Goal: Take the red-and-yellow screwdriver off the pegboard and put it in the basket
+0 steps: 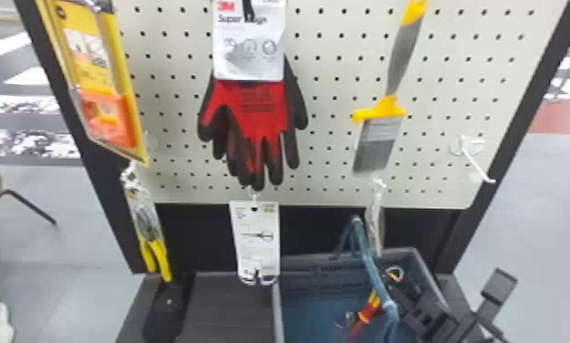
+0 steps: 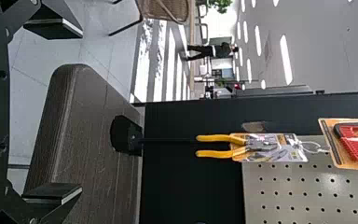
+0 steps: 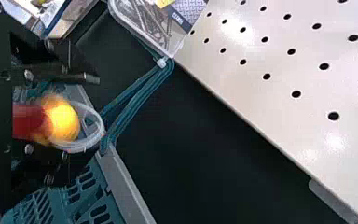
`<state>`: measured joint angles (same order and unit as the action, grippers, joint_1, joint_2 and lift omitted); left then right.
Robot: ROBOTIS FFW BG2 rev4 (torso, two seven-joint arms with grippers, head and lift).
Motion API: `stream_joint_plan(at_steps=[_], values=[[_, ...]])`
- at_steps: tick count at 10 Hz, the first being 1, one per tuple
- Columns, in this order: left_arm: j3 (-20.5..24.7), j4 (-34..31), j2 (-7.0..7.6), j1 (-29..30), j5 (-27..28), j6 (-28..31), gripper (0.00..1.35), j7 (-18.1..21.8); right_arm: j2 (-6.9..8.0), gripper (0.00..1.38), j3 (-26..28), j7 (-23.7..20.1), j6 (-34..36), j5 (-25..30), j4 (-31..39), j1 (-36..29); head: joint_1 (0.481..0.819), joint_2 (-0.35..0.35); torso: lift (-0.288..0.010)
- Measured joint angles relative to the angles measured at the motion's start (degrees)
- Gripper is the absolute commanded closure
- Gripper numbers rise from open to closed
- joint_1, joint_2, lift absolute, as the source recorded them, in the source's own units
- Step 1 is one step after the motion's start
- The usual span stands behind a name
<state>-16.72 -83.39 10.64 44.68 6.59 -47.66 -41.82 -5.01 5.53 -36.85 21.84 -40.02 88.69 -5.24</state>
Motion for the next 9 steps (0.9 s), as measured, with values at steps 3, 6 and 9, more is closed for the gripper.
stream_joint_plan(at_steps=[3, 6, 9], values=[[-0.5, 0.1, 0.47, -0.3, -0.2, 0.1, 0.14, 0.1, -0.59, 0.19, 0.2, -0.1, -0.3, 3.3, 3.1, 1.9, 0.549, 0.000, -0.100], [-0.8, 0.2, 0.62, -0.4, -0.4, 0.0, 0.14, 0.1, -0.53, 0.19, 0.7, -0.1, -0.9, 2.9, 4.1, 0.9, 0.549, 0.000, -0.100], [-0.9, 0.1, 0.70, -0.4, -0.4, 0.0, 0.14, 0.1, -0.40, 0.19, 1.0, 0.6, -1.0, 2.7, 4.9, 0.1, 0.549, 0.000, -0.100]])
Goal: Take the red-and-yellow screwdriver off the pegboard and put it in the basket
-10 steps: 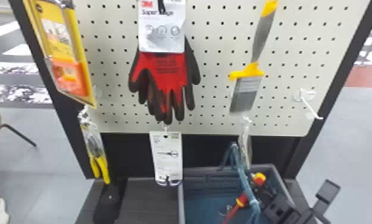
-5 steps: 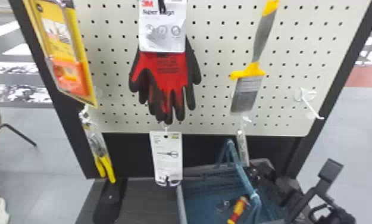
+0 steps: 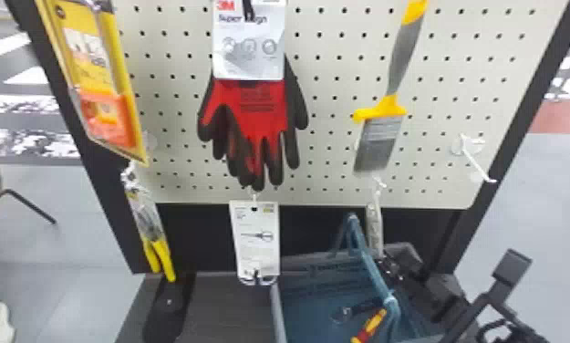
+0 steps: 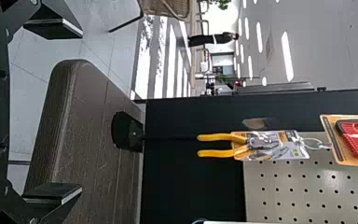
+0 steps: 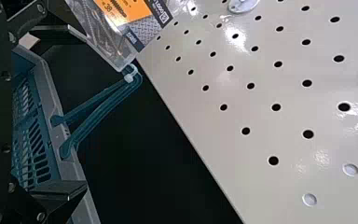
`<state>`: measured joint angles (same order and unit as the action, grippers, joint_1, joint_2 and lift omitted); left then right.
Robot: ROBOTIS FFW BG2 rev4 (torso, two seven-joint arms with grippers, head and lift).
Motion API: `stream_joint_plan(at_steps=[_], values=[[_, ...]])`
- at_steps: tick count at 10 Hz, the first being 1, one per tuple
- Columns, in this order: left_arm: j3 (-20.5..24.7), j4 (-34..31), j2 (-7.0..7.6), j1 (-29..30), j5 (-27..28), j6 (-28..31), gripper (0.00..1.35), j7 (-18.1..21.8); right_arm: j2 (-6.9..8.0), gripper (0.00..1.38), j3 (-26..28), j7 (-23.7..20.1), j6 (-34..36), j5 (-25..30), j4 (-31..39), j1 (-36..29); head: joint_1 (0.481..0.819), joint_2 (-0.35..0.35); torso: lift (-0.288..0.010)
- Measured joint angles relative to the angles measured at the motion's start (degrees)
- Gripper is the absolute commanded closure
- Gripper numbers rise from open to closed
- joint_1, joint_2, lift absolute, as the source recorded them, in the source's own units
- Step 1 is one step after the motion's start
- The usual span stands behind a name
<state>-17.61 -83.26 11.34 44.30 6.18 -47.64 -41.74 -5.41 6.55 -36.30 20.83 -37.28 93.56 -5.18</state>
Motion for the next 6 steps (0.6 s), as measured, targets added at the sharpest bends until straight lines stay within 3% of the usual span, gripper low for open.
stream_joint_plan(at_steps=[6], values=[[-0.1, 0.0, 0.00, -0.1, 0.1, 0.0, 0.14, 0.0, 0.22, 0.19, 0.5, 0.9, -0.2, 0.0, 1.6, -1.0, 0.549, 0.000, -0.100]])
